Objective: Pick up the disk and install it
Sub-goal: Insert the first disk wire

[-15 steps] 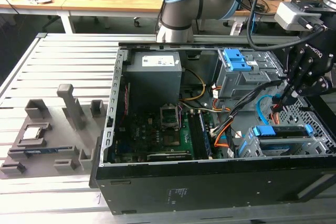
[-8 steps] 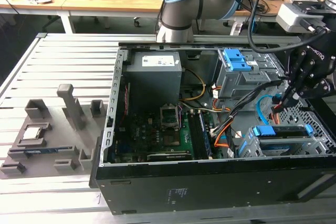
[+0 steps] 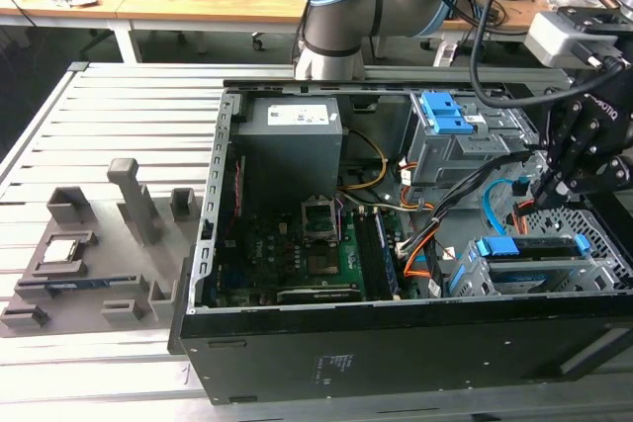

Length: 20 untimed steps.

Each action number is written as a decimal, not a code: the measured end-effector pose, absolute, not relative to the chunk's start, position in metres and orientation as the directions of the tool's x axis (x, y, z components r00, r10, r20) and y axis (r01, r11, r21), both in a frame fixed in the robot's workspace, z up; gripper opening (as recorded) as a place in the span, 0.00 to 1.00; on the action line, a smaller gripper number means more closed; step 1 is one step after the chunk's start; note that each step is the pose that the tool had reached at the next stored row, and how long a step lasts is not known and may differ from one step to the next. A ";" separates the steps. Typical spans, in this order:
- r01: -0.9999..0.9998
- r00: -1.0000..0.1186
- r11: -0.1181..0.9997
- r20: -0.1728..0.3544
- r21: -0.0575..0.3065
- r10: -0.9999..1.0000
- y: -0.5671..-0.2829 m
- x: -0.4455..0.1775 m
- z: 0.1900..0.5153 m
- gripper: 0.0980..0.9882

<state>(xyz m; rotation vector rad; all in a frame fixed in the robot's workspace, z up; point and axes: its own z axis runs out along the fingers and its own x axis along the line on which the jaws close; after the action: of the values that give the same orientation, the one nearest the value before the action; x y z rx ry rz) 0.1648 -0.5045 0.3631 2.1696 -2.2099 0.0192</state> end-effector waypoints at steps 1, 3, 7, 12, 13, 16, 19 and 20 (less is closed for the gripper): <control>-1.000 -0.018 0.019 0.041 0.022 -0.999 -0.505 0.165 0.363 0.07; -1.000 -0.018 0.019 0.041 0.022 -0.999 -0.506 0.165 0.363 0.07; -1.000 -0.018 0.019 0.041 0.022 -0.999 -0.509 0.165 0.362 0.07; -1.000 -0.018 0.019 0.041 0.022 -0.999 -0.513 0.165 0.358 0.07; -1.000 -0.018 0.019 0.041 0.022 -0.999 -0.513 0.165 0.358 0.07; -1.000 -0.018 0.019 0.041 0.022 -0.999 -0.521 0.165 0.356 0.07; -1.000 -0.018 0.019 0.041 0.024 -0.999 -0.524 0.167 0.352 0.07; -1.000 -0.018 0.019 0.041 0.024 -0.999 -0.525 0.168 0.351 0.07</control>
<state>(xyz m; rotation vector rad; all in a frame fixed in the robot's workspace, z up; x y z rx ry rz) 0.1678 -0.5246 0.3509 2.1688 -2.2088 0.0174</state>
